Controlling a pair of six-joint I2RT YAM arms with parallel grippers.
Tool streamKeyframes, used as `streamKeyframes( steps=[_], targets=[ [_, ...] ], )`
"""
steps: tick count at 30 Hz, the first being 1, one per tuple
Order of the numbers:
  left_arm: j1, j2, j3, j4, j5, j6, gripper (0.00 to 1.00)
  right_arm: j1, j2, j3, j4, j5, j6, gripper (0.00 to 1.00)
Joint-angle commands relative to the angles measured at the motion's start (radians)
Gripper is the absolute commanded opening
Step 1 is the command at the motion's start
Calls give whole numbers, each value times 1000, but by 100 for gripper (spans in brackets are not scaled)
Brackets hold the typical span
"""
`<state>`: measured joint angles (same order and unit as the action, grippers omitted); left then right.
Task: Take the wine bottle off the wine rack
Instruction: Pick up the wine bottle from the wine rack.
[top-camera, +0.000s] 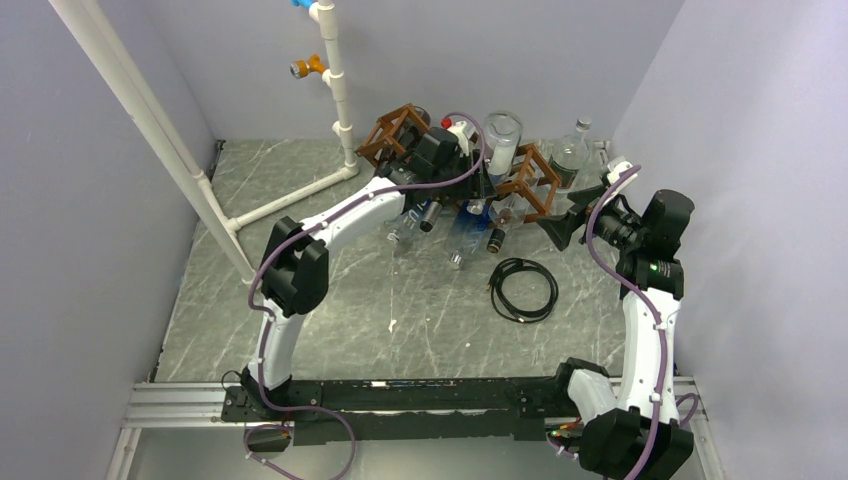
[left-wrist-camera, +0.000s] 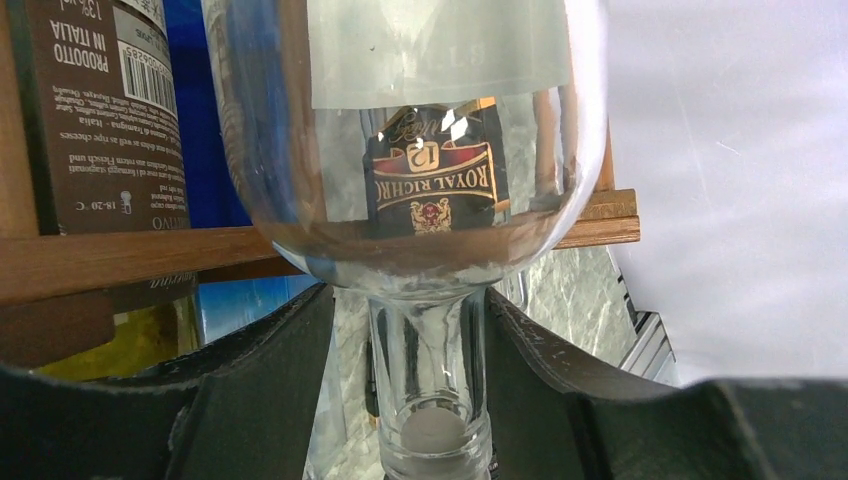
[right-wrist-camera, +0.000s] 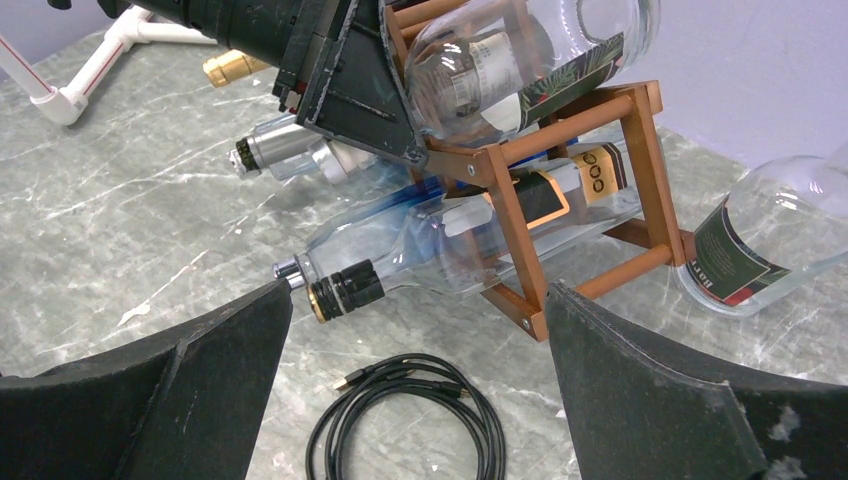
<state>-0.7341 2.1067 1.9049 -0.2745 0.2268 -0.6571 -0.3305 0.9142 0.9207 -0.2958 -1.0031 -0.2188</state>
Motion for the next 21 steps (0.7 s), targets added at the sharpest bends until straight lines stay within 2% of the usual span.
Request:
streamKeyframes(
  steps=[1,9,21],
  targets=[
    [-16,36,60,41,3,9,58,-2,-17,0,26,1,-24,99],
    [-19,25,49,38,39,61,48,-2,-17,0,25,3,-25,99],
    [-20,51,107,-33,-6,99,55,-1,-19,-3,29,6,-25,99]
  ],
)
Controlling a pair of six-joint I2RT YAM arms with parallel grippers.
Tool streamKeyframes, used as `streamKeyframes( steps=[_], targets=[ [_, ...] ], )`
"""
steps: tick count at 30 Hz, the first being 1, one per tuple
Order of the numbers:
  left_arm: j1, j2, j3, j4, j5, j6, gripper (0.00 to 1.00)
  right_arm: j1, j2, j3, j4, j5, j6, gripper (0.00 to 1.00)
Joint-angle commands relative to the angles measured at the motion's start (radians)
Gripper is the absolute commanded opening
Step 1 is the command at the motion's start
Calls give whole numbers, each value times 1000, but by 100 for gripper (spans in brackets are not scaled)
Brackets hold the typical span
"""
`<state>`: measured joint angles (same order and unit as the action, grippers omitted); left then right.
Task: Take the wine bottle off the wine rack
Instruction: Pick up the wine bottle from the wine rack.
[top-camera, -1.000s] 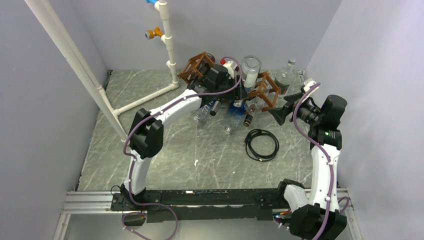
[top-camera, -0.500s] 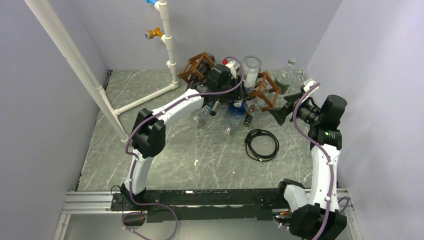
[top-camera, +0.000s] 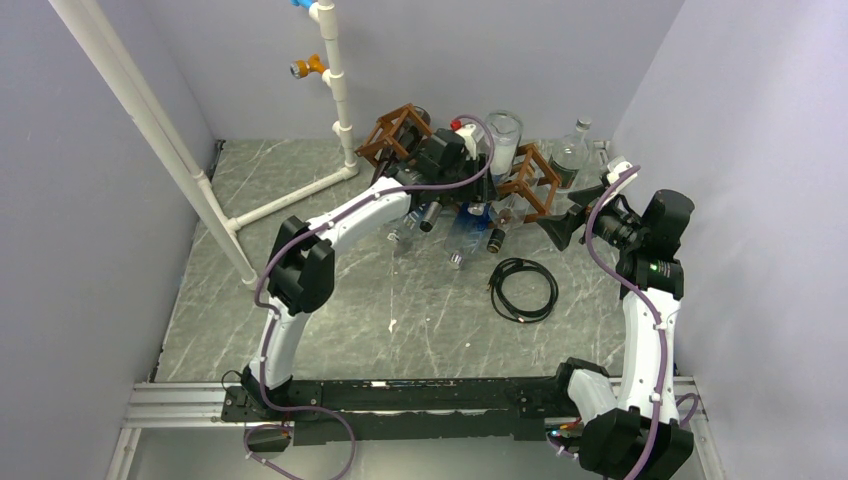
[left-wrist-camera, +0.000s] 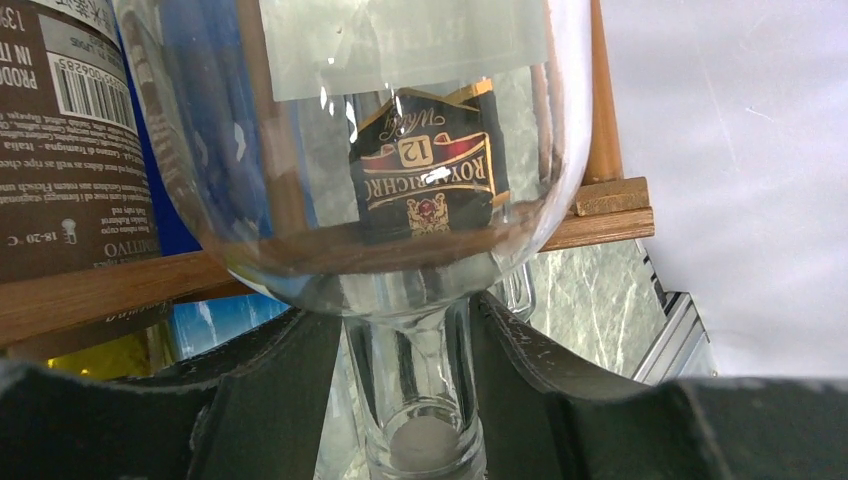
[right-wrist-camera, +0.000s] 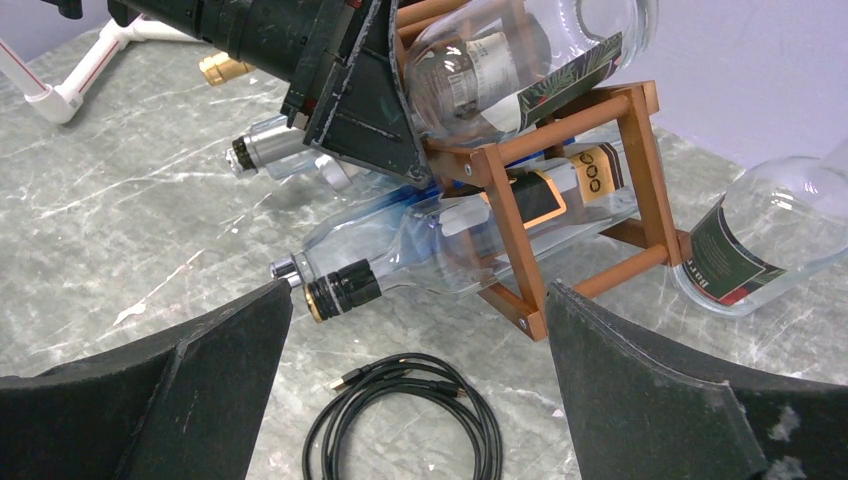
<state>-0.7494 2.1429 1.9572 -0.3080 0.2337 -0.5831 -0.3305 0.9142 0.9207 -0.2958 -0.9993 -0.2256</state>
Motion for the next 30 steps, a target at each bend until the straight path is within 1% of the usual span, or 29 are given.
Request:
streamKeyframes(
  steps=[1,6,10,13,16,17,20,25,30],
  targets=[
    [-4,18,56,2,-13,23,55,-2,-19,-3,29,2,-18,99],
    [-6,33,70,-1,-8,19,53,-2,-20,-3,28,4,-20,99],
    [-7,37,72,4,-5,19,46,-2,-21,-3,27,7,-22,99],
    [-7,24,63,17,-6,26,29,-2,-22,-4,27,9,-24,99],
    [-6,-28,7,74,-9,42,5,-2,-22,-5,27,11,-26,99],
    [-6,-54,-20,103,-11,51,0,-1,-22,-5,26,11,-26,99],
    [-8,-117,-101,172,-26,87,0,-2,-23,-5,27,11,-26,99],
    [-7,-207,-186,275,-55,133,0,-1,-22,-6,29,11,-25,99],
    [-6,-243,-192,300,-60,158,0,-1,-23,-9,30,13,-25,99]
  ],
)
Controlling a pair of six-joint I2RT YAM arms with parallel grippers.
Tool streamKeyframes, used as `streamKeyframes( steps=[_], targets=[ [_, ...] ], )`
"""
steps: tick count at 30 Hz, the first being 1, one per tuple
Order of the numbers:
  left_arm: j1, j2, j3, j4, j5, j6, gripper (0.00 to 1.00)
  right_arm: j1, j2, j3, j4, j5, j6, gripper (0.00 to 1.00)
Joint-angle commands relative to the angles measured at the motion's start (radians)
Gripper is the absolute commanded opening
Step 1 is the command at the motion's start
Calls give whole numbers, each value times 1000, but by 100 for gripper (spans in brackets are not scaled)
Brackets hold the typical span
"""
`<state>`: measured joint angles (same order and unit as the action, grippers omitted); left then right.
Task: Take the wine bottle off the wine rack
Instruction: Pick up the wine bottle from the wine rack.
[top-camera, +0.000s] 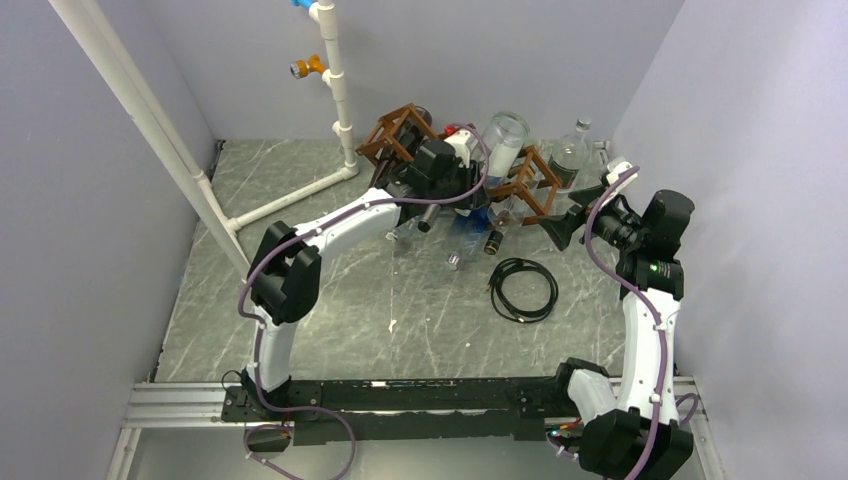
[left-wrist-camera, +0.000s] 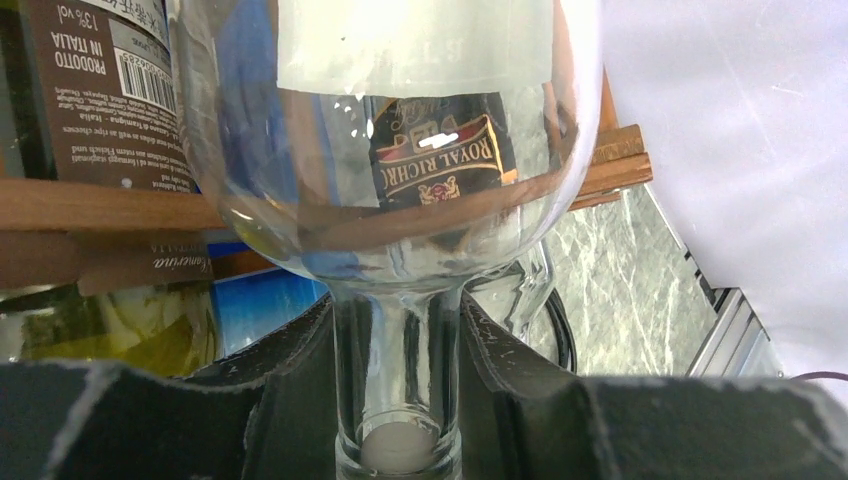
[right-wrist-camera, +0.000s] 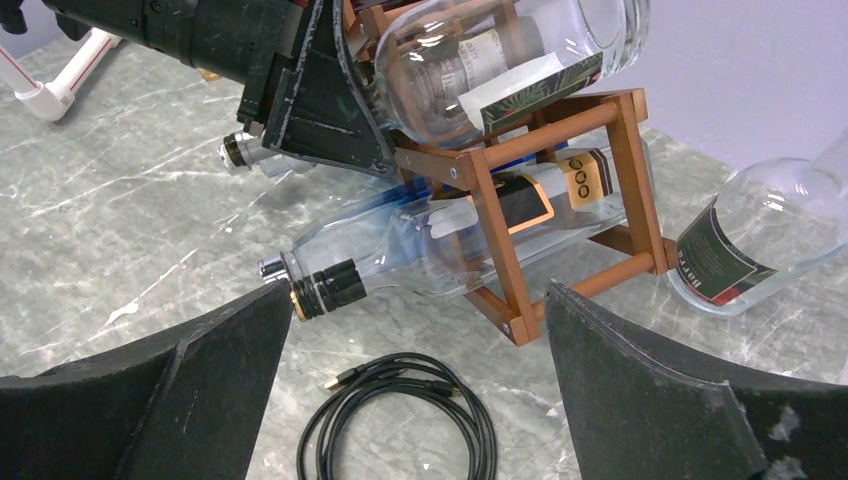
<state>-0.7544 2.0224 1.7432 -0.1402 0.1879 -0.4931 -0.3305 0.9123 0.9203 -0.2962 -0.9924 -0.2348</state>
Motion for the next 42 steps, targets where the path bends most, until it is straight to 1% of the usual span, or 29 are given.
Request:
streamKeyframes(
  steps=[1,4,10,19,30,31,33,42],
  targets=[
    [-2,-123,26,133,-11,70,0,-1,-20,-8,31,6,-16,99],
    [0,-127,29,133,-8,67,0,-2,-22,-8,31,8,-17,99],
    [-1,-170,-6,194,-20,64,0,-2,-22,-9,29,9,-18,99],
    [14,-205,-4,197,-25,38,0,-2,-21,-12,32,11,-18,99],
    [23,-297,-79,254,3,7,0,-1,-19,-12,34,9,-18,99],
    [23,-305,-83,256,7,5,0,-1,-19,-14,60,9,-18,99],
    [23,-322,-93,263,16,2,0,-2,-17,-14,36,9,-17,99],
    [23,-414,-179,299,58,-23,0,1,-14,-15,36,7,-17,99]
  ],
)
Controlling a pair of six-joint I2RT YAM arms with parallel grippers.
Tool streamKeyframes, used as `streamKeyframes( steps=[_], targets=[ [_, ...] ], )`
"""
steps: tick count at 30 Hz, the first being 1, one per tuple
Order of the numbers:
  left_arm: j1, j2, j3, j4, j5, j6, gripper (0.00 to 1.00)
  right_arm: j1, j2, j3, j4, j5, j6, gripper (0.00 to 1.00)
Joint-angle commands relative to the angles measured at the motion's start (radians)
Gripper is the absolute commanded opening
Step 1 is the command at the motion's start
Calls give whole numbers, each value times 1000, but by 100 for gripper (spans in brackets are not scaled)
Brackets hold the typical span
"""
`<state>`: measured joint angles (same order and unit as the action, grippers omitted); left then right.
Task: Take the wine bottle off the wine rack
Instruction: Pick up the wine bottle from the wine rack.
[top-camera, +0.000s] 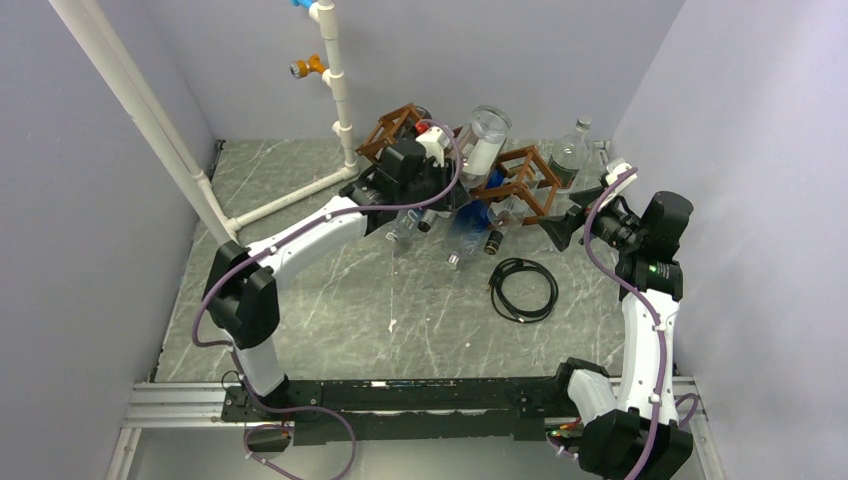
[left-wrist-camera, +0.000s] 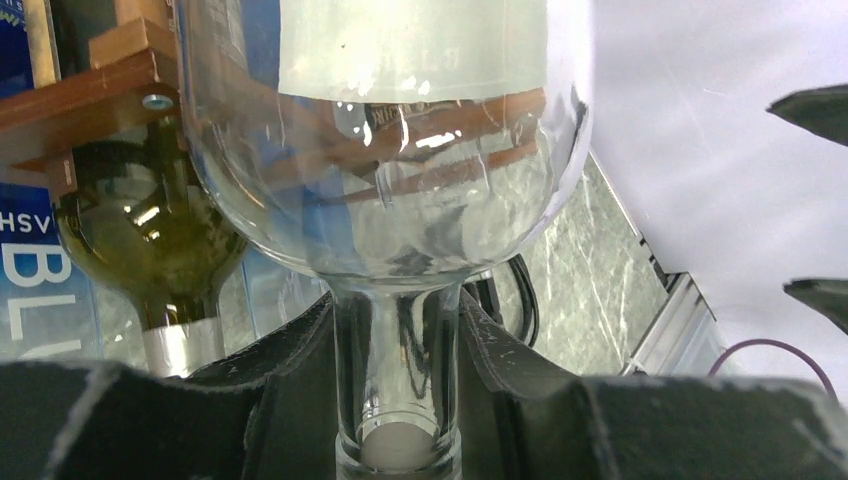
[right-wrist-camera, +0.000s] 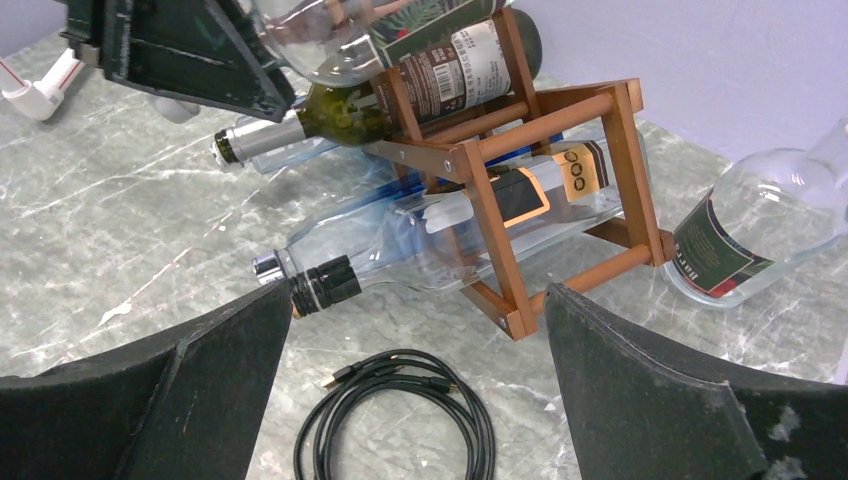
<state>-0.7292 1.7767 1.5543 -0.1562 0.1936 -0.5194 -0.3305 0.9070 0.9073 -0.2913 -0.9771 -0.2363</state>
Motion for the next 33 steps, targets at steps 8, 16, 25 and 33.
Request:
streamKeyframes(
  steps=[8,16,25,33],
  targets=[
    [-2,-286,-116,348,100,-17,0,2,-7,-4,33,-12,-12,99],
    [-2,-430,-285,389,146,-39,0,1,-10,-11,39,-36,-14,99],
    [-3,-595,-434,372,182,-39,0,1,-13,-16,37,-71,-27,99],
    [-3,-704,-529,351,217,-34,0,1,-8,-21,34,-96,-43,99]
  ],
)
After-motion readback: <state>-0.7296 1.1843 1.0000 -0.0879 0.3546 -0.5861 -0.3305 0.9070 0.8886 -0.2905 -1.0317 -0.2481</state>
